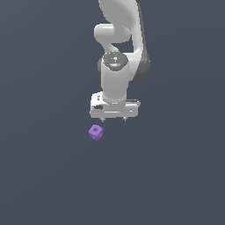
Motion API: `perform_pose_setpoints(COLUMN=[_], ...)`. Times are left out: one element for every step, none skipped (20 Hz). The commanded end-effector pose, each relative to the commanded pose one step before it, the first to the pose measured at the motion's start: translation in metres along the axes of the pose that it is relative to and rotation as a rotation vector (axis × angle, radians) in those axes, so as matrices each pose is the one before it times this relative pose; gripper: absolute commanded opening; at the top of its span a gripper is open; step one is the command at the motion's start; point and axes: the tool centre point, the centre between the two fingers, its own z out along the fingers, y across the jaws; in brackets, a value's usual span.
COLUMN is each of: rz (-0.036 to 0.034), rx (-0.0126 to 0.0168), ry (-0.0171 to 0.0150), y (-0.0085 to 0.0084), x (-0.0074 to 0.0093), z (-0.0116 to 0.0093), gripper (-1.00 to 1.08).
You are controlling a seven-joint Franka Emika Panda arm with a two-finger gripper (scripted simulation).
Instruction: Pick up the object and move it to a goal position.
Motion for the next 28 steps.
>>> perform_pose_setpoints(rz=[0.0,-0.00137,-0.00393,-0.00656,-0.00908,-0.01153,-0.01235,-0.00979,-0.00711,-0.00444,-0.00175,0.00068,0.00343,0.00501,0.00705,0.00929,0.01148,0.01374,0.01598,0.01811,0.02021,0.02249,0.02473,0.027,0.02934,0.03166,0.03402,0.03637], rx=[0.0,-0.00013,-0.00032,-0.00055,-0.00078,-0.00103,-0.00114,-0.00094,-0.00069,-0.00044,-0.00017,0.00007,0.00033,0.00041,0.00055,0.00071,0.00086,0.00099,0.00111,0.00119,0.00125,0.00129,0.0013,0.00128,0.00123,0.00113,0.001,0.00082], ry=[0.0,0.00015,0.00041,0.00069,0.00096,0.00121,0.00128,0.00099,0.0007,0.00041,0.00013,-0.00008,-0.00025,-0.00004,0.0001,0.00011,0.0001,0.0001,0.00011,0.00012,0.00014,0.00017,0.0002,0.00024,0.00028,0.00034,0.00041,0.00051], y=[0.00001,-0.00025,-0.00066,-0.00113,-0.00153,-0.00195,-0.00208,-0.00164,-0.00119,-0.00075,-0.00028,0.00003,0.00064,0.00084,0.00117,0.00155,0.00191,0.0023,0.00269,0.00306,0.00343,0.00383,0.00424,0.00466,0.00509,0.00553,0.00598,0.00643], x=[0.0,-0.00001,-0.00003,-0.00005,-0.00006,-0.00007,-0.00006,-0.00003,-0.00002,-0.00001,0.0,0.00001,0.0,0.00002,0.00003,0.00005,0.00007,0.00009,0.00012,0.00016,0.0002,0.00026,0.00034,0.00042,0.00053,0.00065,0.00079,0.00096], z=[0.0,-0.00018,-0.00052,-0.00086,-0.0012,-0.00153,-0.00165,-0.00132,-0.00096,-0.0006,-0.00024,0.0001,0.00047,0.00074,0.00107,0.0014,0.00173,0.00206,0.00238,0.0027,0.003,0.00333,0.00365,0.00397,0.00429,0.00461,0.00493,0.00524], gripper=[1.0,1.0,1.0,1.0,1.0,1.0,1.0,1.0,1.0,1.0,1.0,1.0,1.0,1.0,1.0,1.0,1.0,1.0,1.0,1.0,1.0,1.0,1.0,1.0,1.0,1.0,1.0,1.0])
